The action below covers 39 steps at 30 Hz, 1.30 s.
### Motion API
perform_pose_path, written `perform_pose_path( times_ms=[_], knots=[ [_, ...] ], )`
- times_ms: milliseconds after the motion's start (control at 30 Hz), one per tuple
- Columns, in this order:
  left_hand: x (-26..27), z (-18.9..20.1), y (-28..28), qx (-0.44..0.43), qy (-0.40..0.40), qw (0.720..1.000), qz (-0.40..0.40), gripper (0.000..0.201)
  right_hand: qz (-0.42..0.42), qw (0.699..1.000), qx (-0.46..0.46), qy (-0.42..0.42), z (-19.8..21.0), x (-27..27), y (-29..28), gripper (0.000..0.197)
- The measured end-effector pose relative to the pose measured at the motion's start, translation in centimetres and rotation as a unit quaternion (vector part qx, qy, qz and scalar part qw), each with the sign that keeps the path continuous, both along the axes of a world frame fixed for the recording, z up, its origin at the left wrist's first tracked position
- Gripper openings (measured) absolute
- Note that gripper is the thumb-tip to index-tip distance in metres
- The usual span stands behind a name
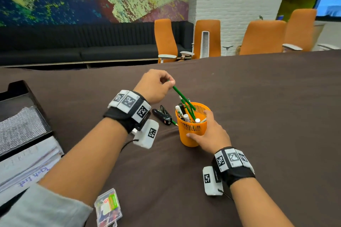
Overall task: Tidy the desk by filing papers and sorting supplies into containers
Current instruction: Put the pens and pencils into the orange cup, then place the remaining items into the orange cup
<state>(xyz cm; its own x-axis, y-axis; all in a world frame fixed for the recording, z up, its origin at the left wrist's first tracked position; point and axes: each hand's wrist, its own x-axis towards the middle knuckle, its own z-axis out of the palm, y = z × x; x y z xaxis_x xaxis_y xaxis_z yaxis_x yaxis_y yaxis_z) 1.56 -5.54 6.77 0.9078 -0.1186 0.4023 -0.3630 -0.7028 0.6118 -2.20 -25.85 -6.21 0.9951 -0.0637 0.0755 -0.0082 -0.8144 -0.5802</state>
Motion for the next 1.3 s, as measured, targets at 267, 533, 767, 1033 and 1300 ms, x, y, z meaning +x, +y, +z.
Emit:
perform_pose_path(
  times_ms=[267, 533, 767, 1033, 1300],
  knots=[
    [0.7, -2.2, -0.9, 0.008, 0.056, 0.998, 0.007, 0.031, 0.002, 1.000, -0.003, -0.005, 0.1, 0.0, -0.1, 0.095],
    [-0.6, -5.0, 3.0, 0.040, 0.116, 0.992, 0.027, 0.026, 0.014, 1.000, -0.009, 0.009, 1.1, -0.3, -0.2, 0.116],
    [-1.1, -7.9, 7.3, 0.033, 0.152, 0.985, 0.073, 0.020, 0.040, 0.957, -0.005, -0.288, 4.3, -4.1, 5.8, 0.071],
    [-1.7, -10.6, 11.0, 0.082, 0.193, 0.965, 0.156, 0.014, 0.162, 0.983, -0.072, 0.038, -0.3, 0.1, 16.1, 0.034],
    [-0.7, -11.6, 11.8, 0.046, 0.185, 0.971, 0.142, 0.016, -0.077, 0.990, -0.081, 0.090, -2.6, 9.3, 17.2, 0.058]
  ],
)
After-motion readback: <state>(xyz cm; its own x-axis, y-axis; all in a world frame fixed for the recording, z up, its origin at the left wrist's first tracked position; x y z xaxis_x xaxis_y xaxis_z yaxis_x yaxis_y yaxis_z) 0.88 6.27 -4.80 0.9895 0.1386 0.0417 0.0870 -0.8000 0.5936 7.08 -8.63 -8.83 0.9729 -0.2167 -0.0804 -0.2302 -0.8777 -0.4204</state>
